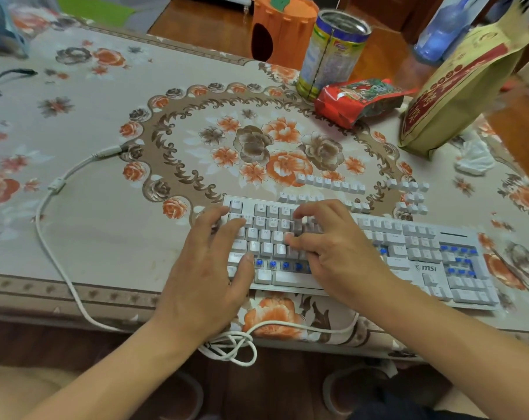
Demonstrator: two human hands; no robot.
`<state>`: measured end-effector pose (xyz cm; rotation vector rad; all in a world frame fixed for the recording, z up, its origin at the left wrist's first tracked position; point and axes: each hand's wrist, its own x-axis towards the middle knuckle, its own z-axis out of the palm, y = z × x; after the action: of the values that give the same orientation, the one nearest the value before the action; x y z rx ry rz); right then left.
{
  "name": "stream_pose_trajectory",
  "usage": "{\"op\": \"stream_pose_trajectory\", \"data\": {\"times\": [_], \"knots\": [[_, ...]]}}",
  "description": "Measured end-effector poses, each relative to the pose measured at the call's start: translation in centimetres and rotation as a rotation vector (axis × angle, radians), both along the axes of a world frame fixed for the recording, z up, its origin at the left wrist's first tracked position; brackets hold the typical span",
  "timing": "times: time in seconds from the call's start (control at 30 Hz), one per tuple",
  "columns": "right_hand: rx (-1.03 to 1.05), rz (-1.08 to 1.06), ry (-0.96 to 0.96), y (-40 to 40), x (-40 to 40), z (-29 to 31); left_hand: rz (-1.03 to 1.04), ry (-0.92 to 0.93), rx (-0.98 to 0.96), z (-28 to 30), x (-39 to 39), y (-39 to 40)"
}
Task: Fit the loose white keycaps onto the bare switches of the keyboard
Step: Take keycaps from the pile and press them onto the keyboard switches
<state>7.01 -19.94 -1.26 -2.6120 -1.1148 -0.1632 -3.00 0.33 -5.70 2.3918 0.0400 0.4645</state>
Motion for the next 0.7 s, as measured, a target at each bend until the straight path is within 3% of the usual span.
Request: {"op": "stream_pose_trajectory", "data": {"times": [0.23, 0.37, 0.47, 0.7], "knots": [[-0.064, -0.029, 0.189, -0.8, -0.3, 2.6, 0.027, 0.002, -0.102, 0.3, 0.1, 0.3], [0.035, -0.129, 0.251, -1.0, 0.5, 3.5, 0.043, 0.006, -0.14, 0.6, 0.2, 0.5], [0.053, -0.135, 0.222, -1.0, 1.0, 3.9, 0.027, 0.015, -0.133, 0.6, 0.3, 0.5], [-0.127, 0.045, -0.002, -0.5, -0.3, 2.7, 0.03, 0.013, -0.084, 0.6, 0.2, 0.5]]}}
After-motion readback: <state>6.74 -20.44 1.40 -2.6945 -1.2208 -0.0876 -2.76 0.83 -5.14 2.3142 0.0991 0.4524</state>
